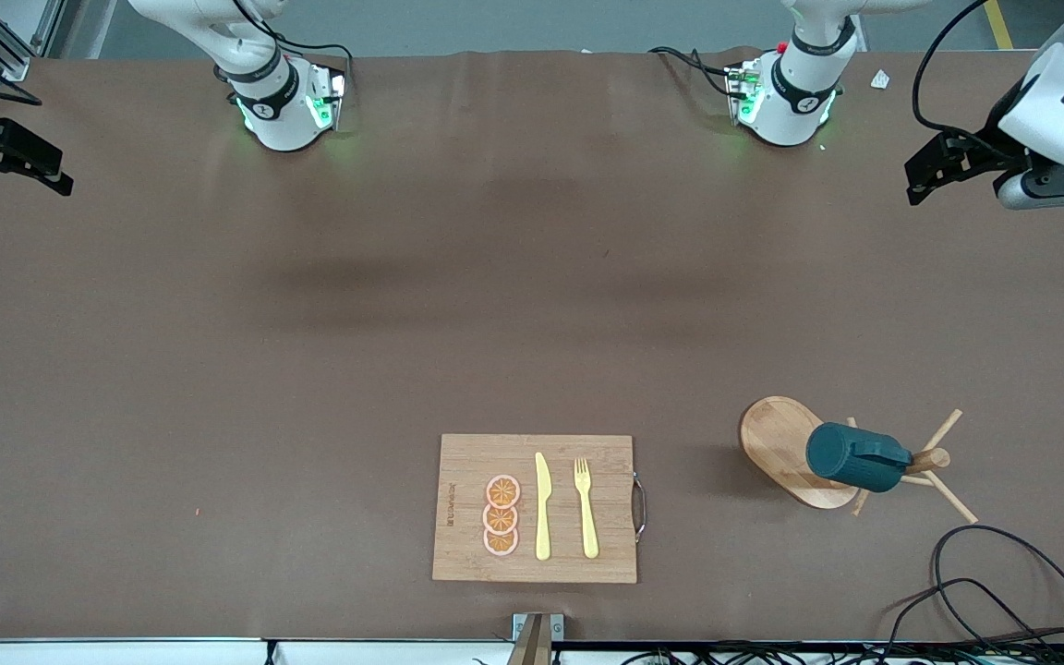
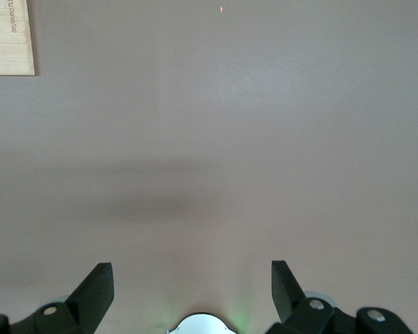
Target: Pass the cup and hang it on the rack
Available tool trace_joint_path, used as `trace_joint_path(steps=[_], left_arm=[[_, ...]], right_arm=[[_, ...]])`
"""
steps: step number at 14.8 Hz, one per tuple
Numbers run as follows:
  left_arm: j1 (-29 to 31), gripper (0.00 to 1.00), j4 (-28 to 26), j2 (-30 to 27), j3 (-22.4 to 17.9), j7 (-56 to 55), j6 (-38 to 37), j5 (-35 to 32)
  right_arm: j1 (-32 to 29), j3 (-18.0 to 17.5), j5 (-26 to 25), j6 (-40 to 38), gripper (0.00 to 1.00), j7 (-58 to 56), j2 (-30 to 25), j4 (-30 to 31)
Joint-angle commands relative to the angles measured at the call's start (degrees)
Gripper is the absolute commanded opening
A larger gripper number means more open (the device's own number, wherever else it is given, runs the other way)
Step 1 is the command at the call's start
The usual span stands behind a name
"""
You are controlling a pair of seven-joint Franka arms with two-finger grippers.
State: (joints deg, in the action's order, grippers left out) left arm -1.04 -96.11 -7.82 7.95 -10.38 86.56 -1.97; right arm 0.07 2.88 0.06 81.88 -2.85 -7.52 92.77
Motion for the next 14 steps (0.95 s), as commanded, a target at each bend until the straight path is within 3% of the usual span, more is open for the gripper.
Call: trace_joint_path(steps=[1,14], left_arm=[[0.07,1.0,-0.3,-1.14,-0.12,2.11,0.54,1.0],[0.16,1.0,3.12,0.62,-0.21,3.26,-1.13,2.93]], right_arm=[[-0.24,-0.07,0.55,0.13,1.0,-0.14,-1.01,0.66],[-0.16,-0.07,0.64,0.04,1.0,-0.14,-1.01,0.75]])
